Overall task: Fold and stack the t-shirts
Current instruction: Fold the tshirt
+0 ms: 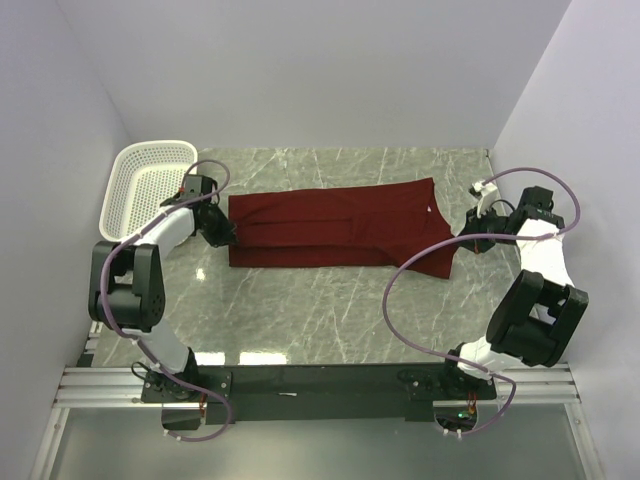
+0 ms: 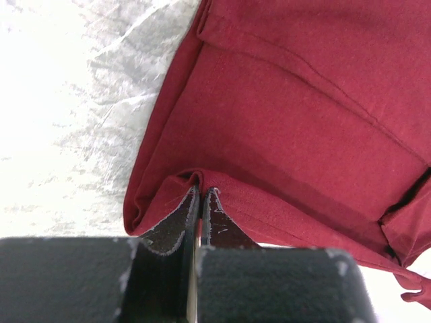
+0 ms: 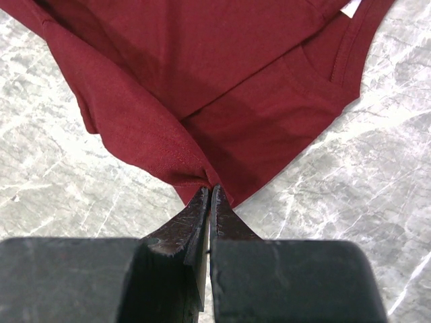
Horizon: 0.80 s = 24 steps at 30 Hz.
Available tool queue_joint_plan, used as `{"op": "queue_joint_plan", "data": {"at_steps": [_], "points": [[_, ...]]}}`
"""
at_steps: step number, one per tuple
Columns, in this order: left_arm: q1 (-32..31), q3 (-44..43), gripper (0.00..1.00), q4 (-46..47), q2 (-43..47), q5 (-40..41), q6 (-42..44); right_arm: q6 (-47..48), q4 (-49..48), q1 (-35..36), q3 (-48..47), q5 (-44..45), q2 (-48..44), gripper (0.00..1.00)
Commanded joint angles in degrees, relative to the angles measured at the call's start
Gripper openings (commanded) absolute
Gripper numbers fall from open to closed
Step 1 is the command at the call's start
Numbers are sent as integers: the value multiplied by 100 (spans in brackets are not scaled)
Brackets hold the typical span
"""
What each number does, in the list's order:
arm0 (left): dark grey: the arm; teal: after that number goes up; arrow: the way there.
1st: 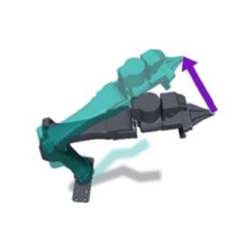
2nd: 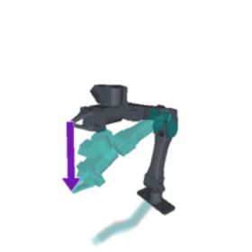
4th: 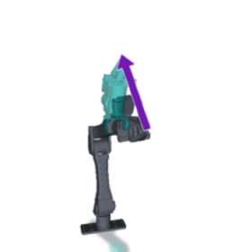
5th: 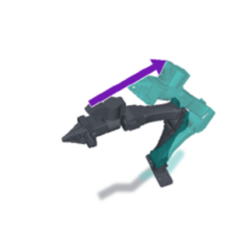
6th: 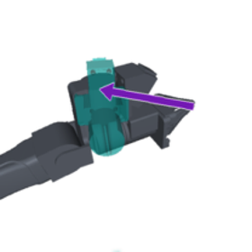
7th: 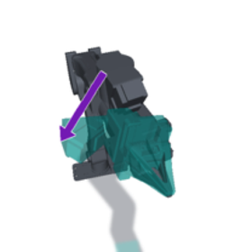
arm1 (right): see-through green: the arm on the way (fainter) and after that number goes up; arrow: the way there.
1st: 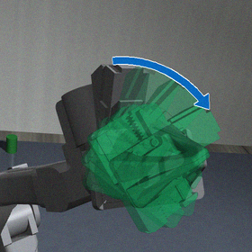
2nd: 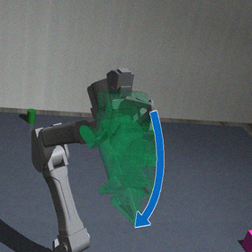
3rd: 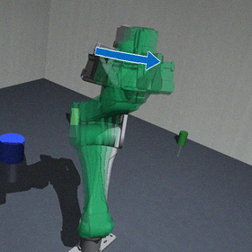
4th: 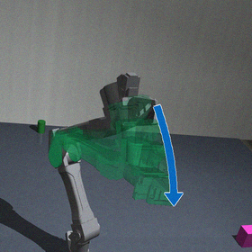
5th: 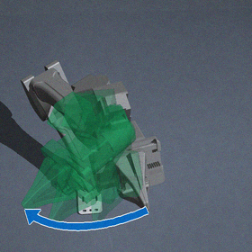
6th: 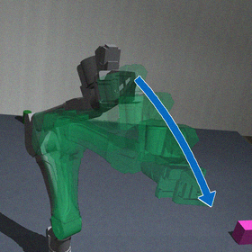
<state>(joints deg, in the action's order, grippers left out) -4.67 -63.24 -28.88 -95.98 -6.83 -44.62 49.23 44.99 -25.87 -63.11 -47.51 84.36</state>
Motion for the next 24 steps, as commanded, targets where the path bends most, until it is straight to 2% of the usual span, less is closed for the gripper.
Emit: {"op": "queue_joint_plan", "data": {"at_steps": [1, 24], "points": [[27, -267, 0, 85, -61, 24, 103, -124, -236, 38, -272, 40, 28, 0], [27, -145, 0, 58, 18, 94, 85, -212, -281, 117, -404, 172, 160, 0]]}}
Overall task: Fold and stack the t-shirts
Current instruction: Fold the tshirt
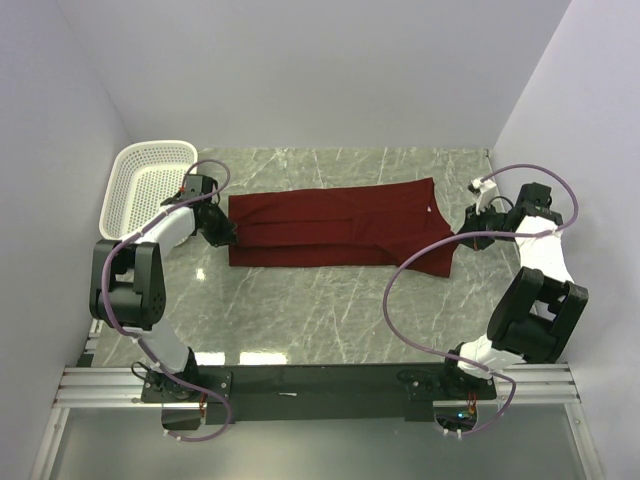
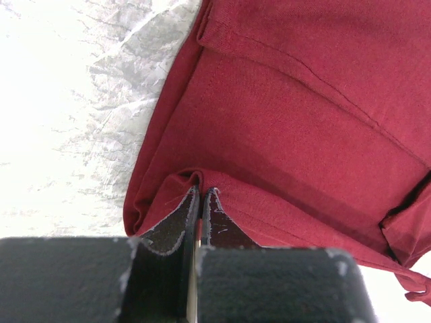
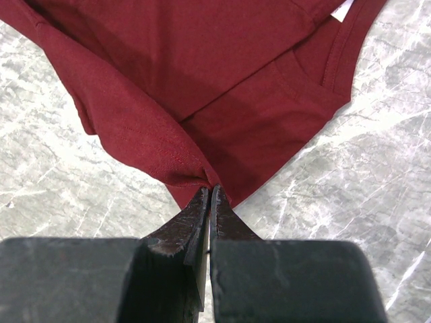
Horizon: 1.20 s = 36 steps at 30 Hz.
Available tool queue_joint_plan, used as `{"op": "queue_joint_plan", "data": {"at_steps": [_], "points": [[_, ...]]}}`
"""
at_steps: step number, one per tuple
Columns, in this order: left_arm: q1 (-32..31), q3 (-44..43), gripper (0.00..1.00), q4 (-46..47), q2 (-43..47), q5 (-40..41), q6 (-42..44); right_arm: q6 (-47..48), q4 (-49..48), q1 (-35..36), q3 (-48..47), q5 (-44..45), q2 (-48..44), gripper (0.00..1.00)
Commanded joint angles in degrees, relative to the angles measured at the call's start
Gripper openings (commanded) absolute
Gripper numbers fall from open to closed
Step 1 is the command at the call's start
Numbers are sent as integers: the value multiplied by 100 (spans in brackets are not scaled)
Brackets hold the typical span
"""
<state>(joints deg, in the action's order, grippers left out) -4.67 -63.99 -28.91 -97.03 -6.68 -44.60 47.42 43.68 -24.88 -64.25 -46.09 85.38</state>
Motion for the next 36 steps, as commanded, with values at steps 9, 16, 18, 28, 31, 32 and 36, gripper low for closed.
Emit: {"op": "queue_joint_plan", "data": {"at_steps": [9, 16, 18, 28, 31, 32, 36], "points": [[27, 149, 0, 113, 308, 79, 21, -31, -114, 45, -316, 73, 75, 0], [27, 307, 0, 104, 448, 79, 4, -48, -149, 71, -343, 126, 127, 0], [27, 351, 0, 113, 483, 79, -5, -57, -167, 80, -351, 144, 154, 0], [27, 571, 0, 122, 685, 114, -23, -233, -255, 344, -720, 390, 470, 0], [27, 668, 0, 131, 773, 131, -49, -364, -325, 458, -922, 477, 593, 0], [27, 694, 0, 148, 800, 132, -58, -400, -343, 493, -966, 504, 663, 0], [27, 835, 0, 184, 870, 132, -84, -540, -360, 669, -1352, 679, 936, 0]]}}
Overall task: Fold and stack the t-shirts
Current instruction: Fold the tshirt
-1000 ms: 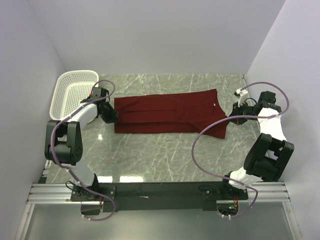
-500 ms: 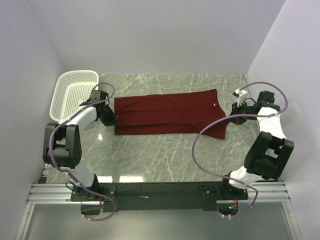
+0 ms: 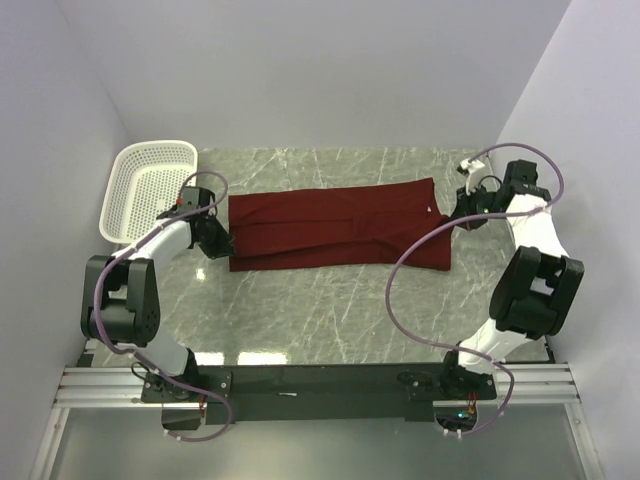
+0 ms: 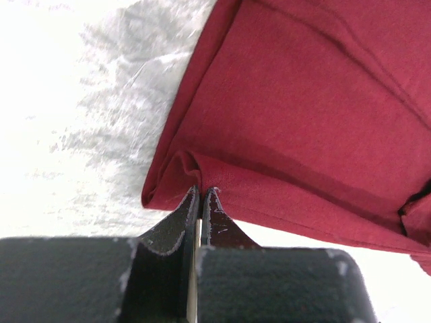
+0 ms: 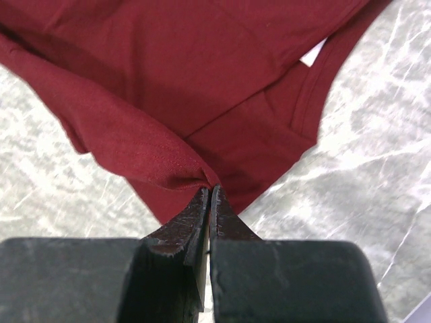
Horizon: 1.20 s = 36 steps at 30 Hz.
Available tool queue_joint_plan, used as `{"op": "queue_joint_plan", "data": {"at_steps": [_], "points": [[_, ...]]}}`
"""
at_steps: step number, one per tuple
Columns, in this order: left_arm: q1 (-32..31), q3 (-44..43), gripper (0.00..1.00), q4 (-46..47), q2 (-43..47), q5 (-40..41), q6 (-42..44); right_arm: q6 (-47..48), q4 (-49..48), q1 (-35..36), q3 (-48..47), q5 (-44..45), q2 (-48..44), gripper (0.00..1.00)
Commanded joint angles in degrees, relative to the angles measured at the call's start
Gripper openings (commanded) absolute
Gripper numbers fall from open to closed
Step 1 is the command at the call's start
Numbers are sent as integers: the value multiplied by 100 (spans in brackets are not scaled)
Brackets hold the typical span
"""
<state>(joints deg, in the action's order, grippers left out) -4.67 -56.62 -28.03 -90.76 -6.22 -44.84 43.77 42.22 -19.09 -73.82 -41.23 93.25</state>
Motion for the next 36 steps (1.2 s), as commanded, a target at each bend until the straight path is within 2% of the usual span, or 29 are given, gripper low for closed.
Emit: {"op": "queue_joint_plan", "data": {"at_steps": [1, 12, 25, 30, 33, 36], "points": [[27, 125, 0, 96, 260, 94, -69, -210, -205, 151, -448, 229, 193, 0], [36, 125, 0, 87, 305, 226, -183, -325, -293, 362, -721, 441, 606, 0], [36, -666, 0, -45, -170, 235, -139, -413, -425, 371, -801, 327, 642, 0], [36, -482, 0, -88, 242, 147, -113, -150, -469, 266, -415, 134, 106, 0], [36, -184, 0, -150, 769, -45, -122, 105, -145, 99, -265, -270, -324, 0], [36, 212, 0, -211, 1349, -230, -156, 858, 330, 11, 50, -491, -869, 0]]}}
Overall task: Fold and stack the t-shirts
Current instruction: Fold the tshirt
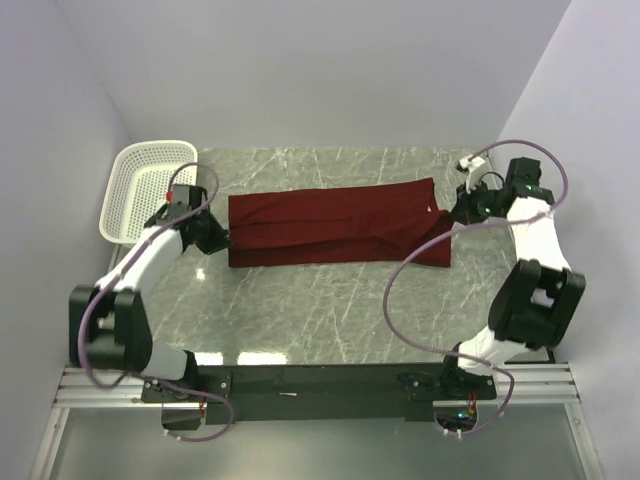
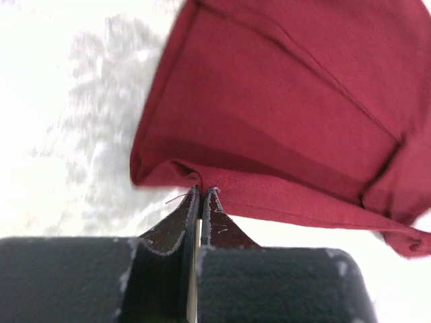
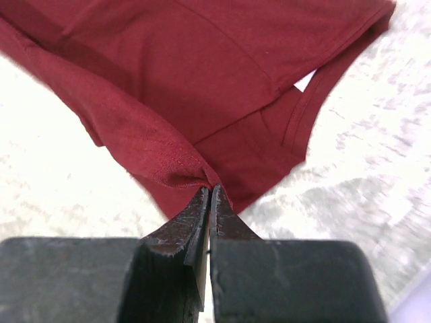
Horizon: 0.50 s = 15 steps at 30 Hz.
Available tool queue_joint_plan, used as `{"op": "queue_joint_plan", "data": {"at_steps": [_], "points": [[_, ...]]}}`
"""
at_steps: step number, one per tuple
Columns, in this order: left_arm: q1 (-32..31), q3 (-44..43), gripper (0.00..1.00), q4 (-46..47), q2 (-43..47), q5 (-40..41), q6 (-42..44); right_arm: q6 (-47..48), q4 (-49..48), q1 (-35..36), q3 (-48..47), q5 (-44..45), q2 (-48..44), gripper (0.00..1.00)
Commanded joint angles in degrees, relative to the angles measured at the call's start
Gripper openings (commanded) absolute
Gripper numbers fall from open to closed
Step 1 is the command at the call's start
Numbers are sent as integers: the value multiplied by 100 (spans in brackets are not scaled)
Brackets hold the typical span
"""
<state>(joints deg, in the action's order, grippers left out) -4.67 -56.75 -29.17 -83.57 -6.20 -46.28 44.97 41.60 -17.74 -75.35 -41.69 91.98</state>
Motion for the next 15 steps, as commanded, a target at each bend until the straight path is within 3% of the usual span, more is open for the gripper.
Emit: {"op": "queue_joint_plan", "data": {"at_steps": [1, 9, 15], "points": [[36, 470, 0, -98, 919, -285, -21, 898, 601, -142, 318, -480, -891, 0], [27, 1675, 0, -89, 1809, -751, -92, 1848, 955, -195, 1539, -375, -2202, 0], [27, 2072, 0, 69, 1810, -620, -109, 1604, 718, -195, 1787, -348, -2343, 0]]}}
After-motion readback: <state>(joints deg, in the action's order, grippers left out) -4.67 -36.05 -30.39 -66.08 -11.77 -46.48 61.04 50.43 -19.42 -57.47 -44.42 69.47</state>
